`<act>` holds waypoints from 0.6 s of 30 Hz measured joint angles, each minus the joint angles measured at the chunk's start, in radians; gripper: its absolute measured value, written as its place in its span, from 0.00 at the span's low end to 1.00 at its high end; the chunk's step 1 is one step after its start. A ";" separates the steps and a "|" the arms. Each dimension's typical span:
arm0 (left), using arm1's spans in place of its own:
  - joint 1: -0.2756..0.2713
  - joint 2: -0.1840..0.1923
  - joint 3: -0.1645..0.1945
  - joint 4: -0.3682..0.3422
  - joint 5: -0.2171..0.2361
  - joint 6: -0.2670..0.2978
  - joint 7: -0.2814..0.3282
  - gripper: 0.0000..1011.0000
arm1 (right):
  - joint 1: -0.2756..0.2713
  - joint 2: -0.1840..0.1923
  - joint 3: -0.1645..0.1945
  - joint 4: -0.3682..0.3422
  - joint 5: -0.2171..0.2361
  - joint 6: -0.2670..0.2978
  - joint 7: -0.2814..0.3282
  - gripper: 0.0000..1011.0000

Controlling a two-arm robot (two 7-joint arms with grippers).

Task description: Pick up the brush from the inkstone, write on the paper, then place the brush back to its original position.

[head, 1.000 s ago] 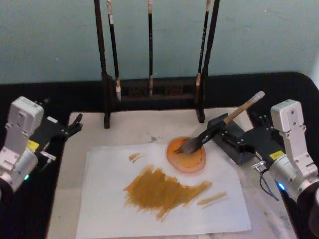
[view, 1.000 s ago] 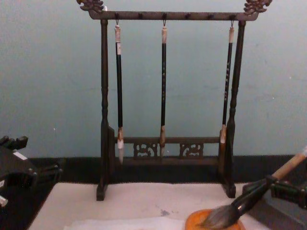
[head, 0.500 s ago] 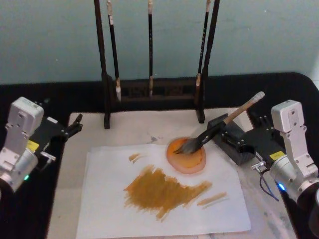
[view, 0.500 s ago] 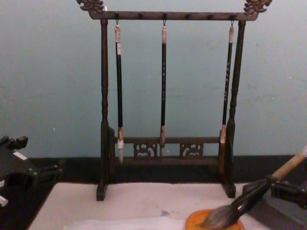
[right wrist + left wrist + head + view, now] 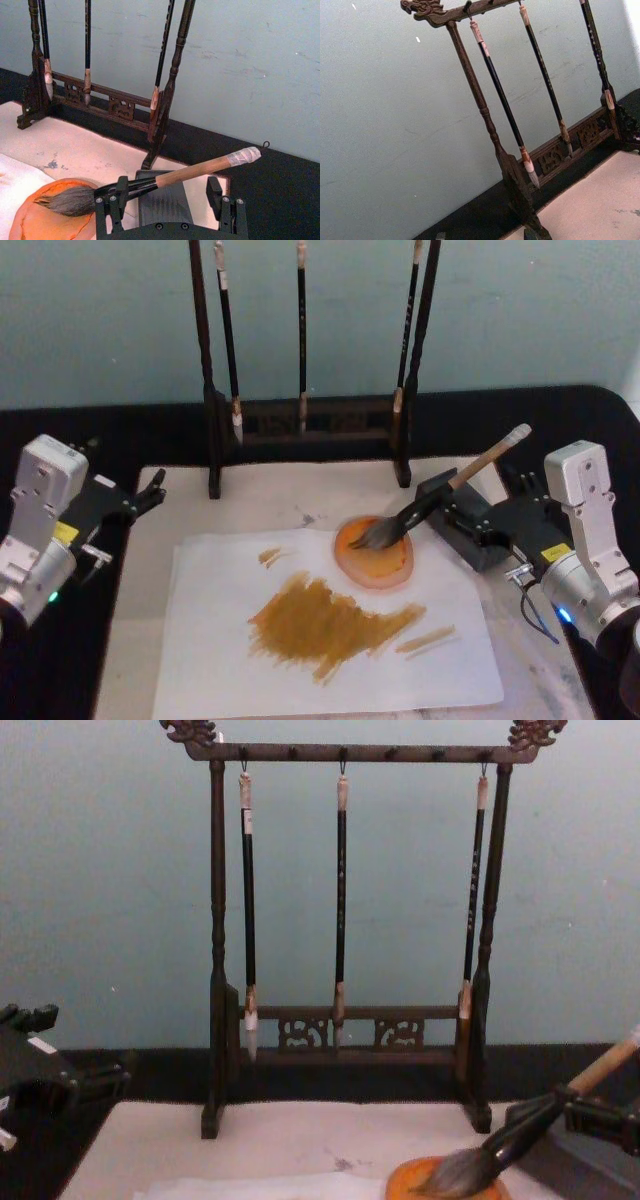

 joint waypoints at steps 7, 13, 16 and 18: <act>0.000 0.000 0.000 0.000 0.000 0.000 0.000 1.00 | 0.000 0.000 0.000 0.000 0.000 0.000 0.000 0.99; 0.000 0.000 0.000 0.000 0.000 0.000 0.000 1.00 | 0.000 0.000 0.000 0.000 0.000 0.000 0.000 0.99; 0.000 0.000 0.000 0.000 0.000 0.000 0.000 1.00 | 0.000 0.000 0.000 0.000 0.000 0.000 0.000 0.99; 0.000 0.000 0.000 0.000 0.000 0.000 0.000 1.00 | 0.000 0.000 0.000 0.000 0.000 0.000 0.000 0.99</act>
